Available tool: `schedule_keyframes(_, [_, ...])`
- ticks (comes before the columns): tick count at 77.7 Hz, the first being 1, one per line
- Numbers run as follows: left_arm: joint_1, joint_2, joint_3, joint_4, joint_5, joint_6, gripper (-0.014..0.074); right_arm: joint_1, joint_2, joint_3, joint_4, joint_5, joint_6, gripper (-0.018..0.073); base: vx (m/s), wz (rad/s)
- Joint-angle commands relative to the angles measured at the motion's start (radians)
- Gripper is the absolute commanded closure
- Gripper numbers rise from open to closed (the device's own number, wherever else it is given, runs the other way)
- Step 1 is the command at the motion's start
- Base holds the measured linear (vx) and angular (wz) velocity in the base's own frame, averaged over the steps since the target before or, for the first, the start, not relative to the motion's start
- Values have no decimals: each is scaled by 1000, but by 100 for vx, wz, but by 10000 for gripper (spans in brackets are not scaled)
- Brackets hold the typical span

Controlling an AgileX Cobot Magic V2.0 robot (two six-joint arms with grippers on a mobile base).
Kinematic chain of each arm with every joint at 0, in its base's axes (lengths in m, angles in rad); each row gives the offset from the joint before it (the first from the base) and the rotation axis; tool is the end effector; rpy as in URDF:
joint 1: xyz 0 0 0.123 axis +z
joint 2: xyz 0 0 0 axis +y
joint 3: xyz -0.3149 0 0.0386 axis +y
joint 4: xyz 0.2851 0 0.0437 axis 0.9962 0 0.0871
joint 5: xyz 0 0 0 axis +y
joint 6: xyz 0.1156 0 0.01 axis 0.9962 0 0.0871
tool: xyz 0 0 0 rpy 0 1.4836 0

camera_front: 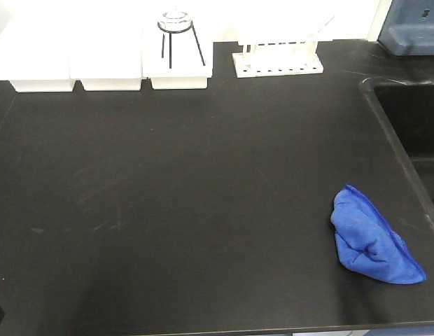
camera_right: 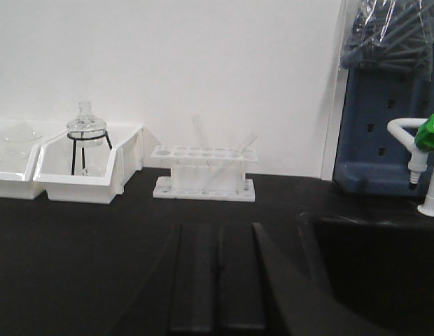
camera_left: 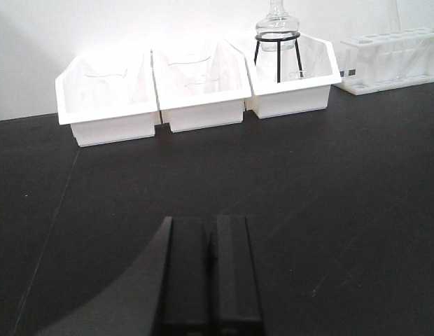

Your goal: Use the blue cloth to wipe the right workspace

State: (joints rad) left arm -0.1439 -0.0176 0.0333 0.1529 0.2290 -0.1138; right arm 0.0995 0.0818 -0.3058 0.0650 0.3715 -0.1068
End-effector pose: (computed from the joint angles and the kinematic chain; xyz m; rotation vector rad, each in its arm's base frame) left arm 0.0845 -0.0082 0.1773 0.1289 1.7211 -0.0505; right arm 0.0727 0.0100 0.2861 -0.1368 1.6250 0.0601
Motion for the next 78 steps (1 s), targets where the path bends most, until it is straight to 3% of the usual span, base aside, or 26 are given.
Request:
schedule_keyframes(1, [-7,0,-26,-1,-82,-2,603,-4,47,-37,-6,-82,-7,567,0,0])
schedule_keyframes(25, [-7,0,-26,-1,-82,-2,603,-4,63,-36,-3,-85,-1,567,0,0])
schedule_keyframes(38, [-7,0,-26,-1,-82,-2,603,-4,63,-48,63,-61,18,565,0,0])
schedule_keyframes(64, [-7,0,-26,-1,-82,-2,603,-5,362,-429,69,440,21,561,0,0])
schedule_keyframes(78, [-7,0,-26,-1,-82,-2,603,-5,539,-486,12,510,13,525,0,0])
